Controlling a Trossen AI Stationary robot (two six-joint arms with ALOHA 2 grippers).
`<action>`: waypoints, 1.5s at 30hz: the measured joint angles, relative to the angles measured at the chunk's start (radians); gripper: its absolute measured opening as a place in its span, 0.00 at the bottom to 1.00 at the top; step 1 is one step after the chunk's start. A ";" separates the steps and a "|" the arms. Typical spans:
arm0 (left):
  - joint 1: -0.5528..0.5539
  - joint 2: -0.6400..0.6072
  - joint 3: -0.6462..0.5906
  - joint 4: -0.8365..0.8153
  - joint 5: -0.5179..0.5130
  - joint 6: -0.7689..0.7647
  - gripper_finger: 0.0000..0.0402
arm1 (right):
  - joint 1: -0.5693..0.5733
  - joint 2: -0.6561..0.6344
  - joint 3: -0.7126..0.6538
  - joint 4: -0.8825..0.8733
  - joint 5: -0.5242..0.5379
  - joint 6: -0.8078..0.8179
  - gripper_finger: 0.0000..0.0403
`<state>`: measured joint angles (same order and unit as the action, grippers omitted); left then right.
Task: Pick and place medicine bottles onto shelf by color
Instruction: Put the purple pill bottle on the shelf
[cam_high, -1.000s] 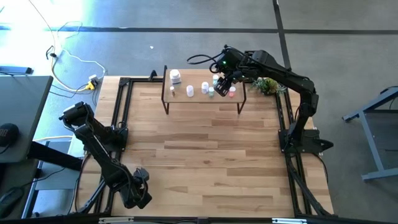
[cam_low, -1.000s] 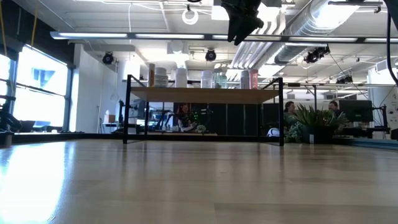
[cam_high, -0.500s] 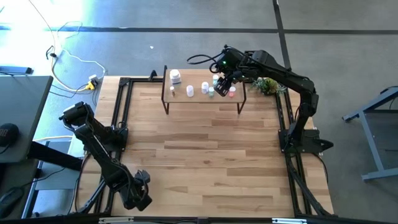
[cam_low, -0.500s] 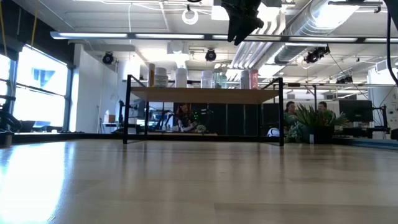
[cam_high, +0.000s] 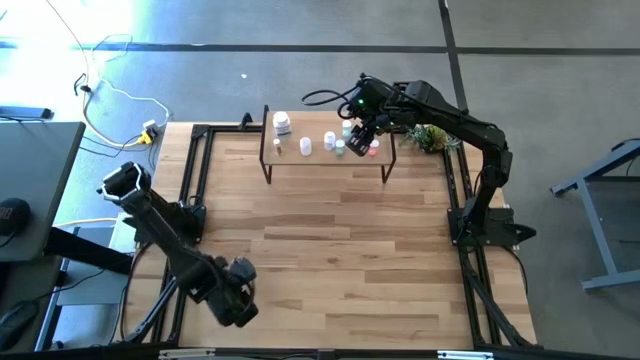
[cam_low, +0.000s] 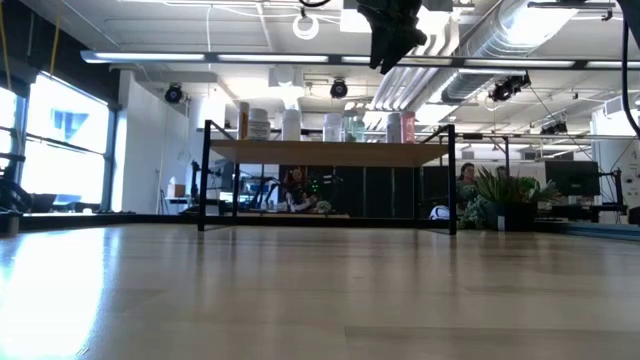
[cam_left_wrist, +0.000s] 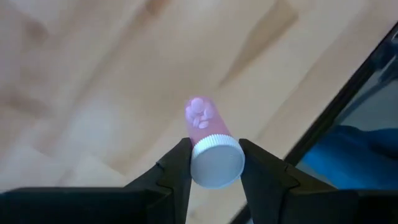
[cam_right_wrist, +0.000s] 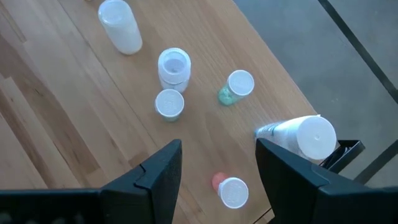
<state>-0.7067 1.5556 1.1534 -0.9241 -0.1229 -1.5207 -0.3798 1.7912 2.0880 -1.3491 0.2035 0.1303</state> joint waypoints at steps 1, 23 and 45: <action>0.021 -0.003 0.023 -0.035 -0.009 0.041 0.27 | 0.000 0.000 0.000 0.000 0.000 0.000 0.49; 0.850 -0.251 0.168 -0.227 -0.159 1.110 0.27 | -0.020 0.000 0.000 0.027 0.103 0.020 0.49; 1.575 0.006 0.680 -0.137 0.135 1.856 0.27 | -0.055 0.000 0.000 0.030 0.109 0.169 0.49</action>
<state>0.8687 1.5619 1.8334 -1.0614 0.0118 0.3354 -0.4343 1.7912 2.0876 -1.3193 0.3126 0.2994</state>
